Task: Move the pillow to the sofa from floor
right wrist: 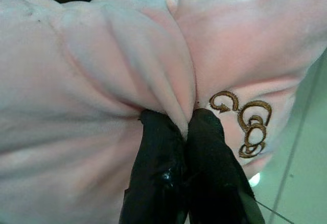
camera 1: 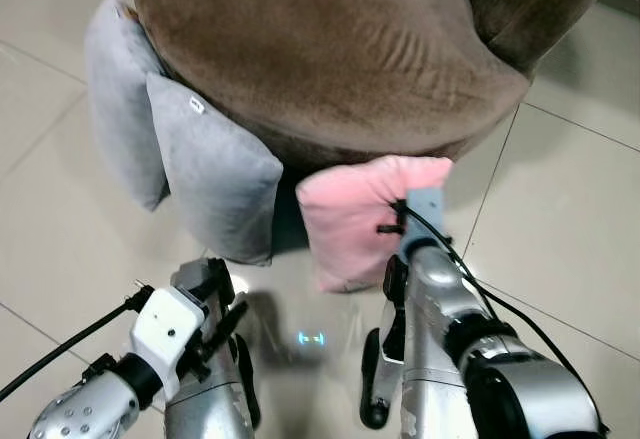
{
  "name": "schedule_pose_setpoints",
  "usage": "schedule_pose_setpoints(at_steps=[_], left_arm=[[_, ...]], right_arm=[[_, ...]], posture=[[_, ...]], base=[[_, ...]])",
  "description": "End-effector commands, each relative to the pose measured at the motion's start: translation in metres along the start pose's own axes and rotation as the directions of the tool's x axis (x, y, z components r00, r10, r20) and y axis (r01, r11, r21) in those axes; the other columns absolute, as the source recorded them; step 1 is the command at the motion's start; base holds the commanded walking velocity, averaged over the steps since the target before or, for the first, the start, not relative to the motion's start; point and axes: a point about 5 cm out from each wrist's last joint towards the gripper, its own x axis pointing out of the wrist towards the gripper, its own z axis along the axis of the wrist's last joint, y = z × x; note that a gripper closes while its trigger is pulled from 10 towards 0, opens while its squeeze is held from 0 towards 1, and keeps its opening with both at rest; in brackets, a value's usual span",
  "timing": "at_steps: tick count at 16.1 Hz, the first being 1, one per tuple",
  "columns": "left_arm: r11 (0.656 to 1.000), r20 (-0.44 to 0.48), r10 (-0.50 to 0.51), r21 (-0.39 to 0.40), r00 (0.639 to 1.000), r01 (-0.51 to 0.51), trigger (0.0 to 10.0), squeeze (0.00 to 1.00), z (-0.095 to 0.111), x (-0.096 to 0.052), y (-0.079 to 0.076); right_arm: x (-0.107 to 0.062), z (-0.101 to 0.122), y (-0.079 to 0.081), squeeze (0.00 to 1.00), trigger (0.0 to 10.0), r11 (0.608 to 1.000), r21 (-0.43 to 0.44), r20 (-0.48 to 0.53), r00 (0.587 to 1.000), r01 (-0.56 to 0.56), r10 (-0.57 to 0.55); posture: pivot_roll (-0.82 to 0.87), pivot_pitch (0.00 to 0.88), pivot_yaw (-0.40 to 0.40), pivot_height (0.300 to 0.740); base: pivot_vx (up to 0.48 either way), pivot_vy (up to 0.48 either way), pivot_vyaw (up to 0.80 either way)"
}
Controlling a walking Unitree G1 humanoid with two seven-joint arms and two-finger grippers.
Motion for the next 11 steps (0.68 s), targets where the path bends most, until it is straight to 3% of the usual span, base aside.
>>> schedule_pose_setpoints(at_steps=[1, 3, 5, 7, 8, 11], left_arm=[[0.999, -0.016, 0.04, 0.001, 0.999, -0.04, 10.0, 0.0, -0.008, 0.002, 0.003], [0.998, -0.01, 0.058, -0.001, 0.998, -0.058, 10.0, 0.0, -0.009, 0.004, 0.006], [0.991, 0.016, 0.13, -0.022, 0.991, -0.13, 10.0, 0.0, -0.01, 0.008, 0.016], [0.985, 0.024, 0.167, -0.034, 0.986, -0.166, 10.0, 0.0, -0.01, 0.009, 0.023], [0.977, 0.027, 0.211, -0.046, 0.977, -0.21, 10.0, 0.0, -0.011, 0.01, 0.033], [0.955, 0.03, 0.29, -0.079, 0.957, -0.287, 10.0, 0.0, -0.01, 0.015, 0.053]], right_arm=[[-0.007, -0.007, -0.014, 0.0, 0.0, 0.999, 0.044, 0.042, 0.999, 0.028, -0.03], [-0.01, -0.004, -0.014, 0.0, 0.0, 0.997, 0.072, 0.095, 0.995, -0.007, 0.0], [-0.026, 0.011, -0.008, 0.0, 0.0, 0.976, 0.16, 0.267, 0.958, -0.151, 0.104], [-0.034, 0.021, -0.007, 0.0, 0.0, 0.963, 0.193, 0.327, 0.938, -0.19, 0.119], [-0.042, 0.035, -0.008, 0.0, 10.0, 0.959, 0.21, 0.374, 0.922, -0.193, 0.104], [-0.061, 0.062, -0.007, 0.0, 10.0, 0.948, 0.192, 0.449, 0.882, -0.252, 0.144]], posture=[[0.02, 0.188, -0.031, 0.495], [0.01, 0.172, -0.024, 0.495], [0.0, 0.124, 0.002, 0.495], [0.0, 0.107, 0.013, 0.495], [0.0, 0.084, 0.018, 0.495], [-0.01, 0.042, 0.025, 0.495]], base=[[0.0, 0.0, 0.0], [0.0, 0.0, 0.0], [0.0, 0.0, 0.0], [0.0, 0.0, 0.0], [0.0, 0.0, 0.0], [0.0, 0.0, 0.0]])
